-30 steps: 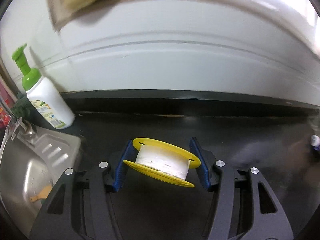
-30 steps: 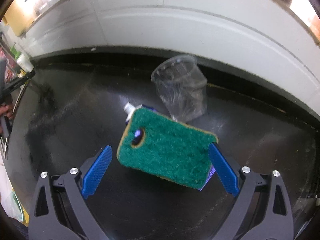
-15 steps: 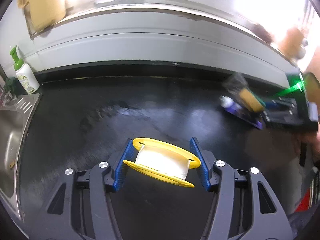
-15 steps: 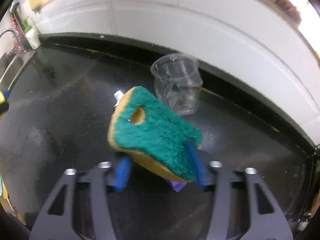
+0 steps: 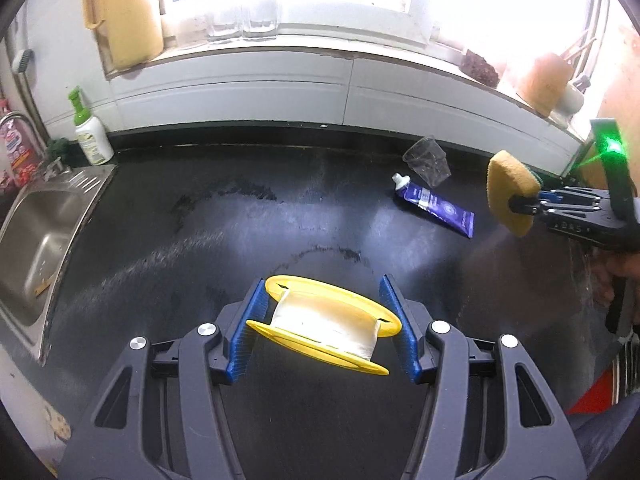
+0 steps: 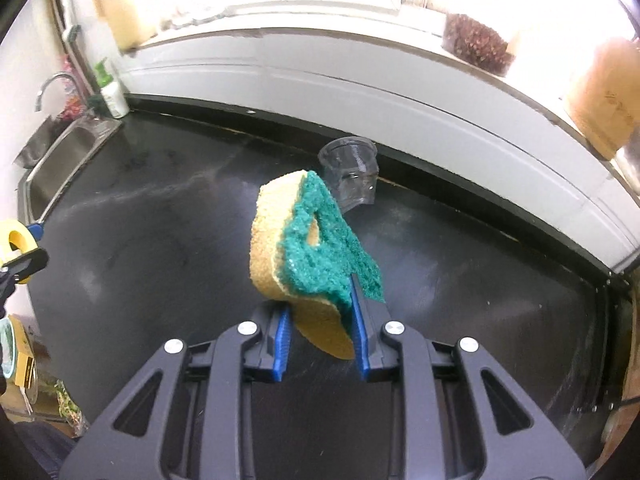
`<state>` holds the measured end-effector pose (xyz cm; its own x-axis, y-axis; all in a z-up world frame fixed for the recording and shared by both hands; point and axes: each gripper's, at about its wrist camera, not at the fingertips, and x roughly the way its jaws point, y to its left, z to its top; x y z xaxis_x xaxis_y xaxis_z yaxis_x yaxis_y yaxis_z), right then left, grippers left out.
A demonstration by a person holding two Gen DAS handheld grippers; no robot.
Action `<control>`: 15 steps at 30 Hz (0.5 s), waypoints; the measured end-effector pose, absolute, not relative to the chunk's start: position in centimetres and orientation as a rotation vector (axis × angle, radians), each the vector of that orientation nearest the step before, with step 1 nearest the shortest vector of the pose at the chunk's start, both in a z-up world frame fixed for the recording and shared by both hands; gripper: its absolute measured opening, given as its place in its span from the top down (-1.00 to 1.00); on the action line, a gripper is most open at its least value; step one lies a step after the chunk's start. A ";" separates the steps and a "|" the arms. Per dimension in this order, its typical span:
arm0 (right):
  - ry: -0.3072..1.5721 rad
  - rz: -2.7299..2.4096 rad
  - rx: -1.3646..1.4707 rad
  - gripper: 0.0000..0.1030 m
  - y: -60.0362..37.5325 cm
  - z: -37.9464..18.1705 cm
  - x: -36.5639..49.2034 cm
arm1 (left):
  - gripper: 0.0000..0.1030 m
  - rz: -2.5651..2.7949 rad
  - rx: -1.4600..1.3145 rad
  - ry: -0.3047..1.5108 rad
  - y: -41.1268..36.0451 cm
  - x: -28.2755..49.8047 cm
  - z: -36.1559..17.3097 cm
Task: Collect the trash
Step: 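Lift the tape roll with left tool while right tool lifts the sponge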
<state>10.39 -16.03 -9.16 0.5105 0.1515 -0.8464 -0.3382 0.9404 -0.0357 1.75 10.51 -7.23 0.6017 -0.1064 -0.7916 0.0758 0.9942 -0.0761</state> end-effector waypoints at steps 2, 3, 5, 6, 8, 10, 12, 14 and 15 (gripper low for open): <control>0.985 0.308 -0.212 0.49 -15.8 -8.6 8.6 | -0.10 -0.105 -0.031 0.916 10.5 0.9 -7.2; 0.983 0.312 -0.214 0.49 -15.7 -8.5 8.2 | -0.10 -0.107 -0.030 0.915 10.4 0.5 -7.2; 0.981 0.322 -0.213 0.49 -15.3 -8.3 7.1 | -0.10 -0.106 -0.027 0.913 10.2 -0.3 -7.2; 0.981 0.327 -0.211 0.49 -15.2 -8.0 6.6 | -0.10 -0.103 -0.028 0.912 10.3 -0.9 -7.1; 0.974 0.344 -0.220 0.49 -14.3 -7.6 5.6 | -0.10 -0.095 -0.035 0.907 10.6 -1.6 -7.0; 0.968 0.373 -0.229 0.49 -13.0 -7.2 4.9 | -0.10 -0.072 -0.050 0.898 11.4 -2.8 -6.8; 0.963 0.421 -0.245 0.49 -10.9 -6.9 4.1 | -0.10 -0.044 -0.066 0.890 12.6 -4.0 -6.7; 0.964 0.482 -0.258 0.49 -8.3 -6.8 3.4 | -0.10 0.006 -0.087 0.883 14.4 -5.8 -6.5; 0.964 0.510 -0.266 0.49 -7.0 -6.7 3.1 | -0.10 0.031 -0.095 0.879 15.3 -6.7 -6.5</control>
<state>3.06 -7.04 -6.73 0.4647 0.2941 -0.8352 -0.5250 0.8510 0.0075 -6.70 15.27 -6.46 0.6376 -0.0118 -0.7702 -0.0668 0.9953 -0.0705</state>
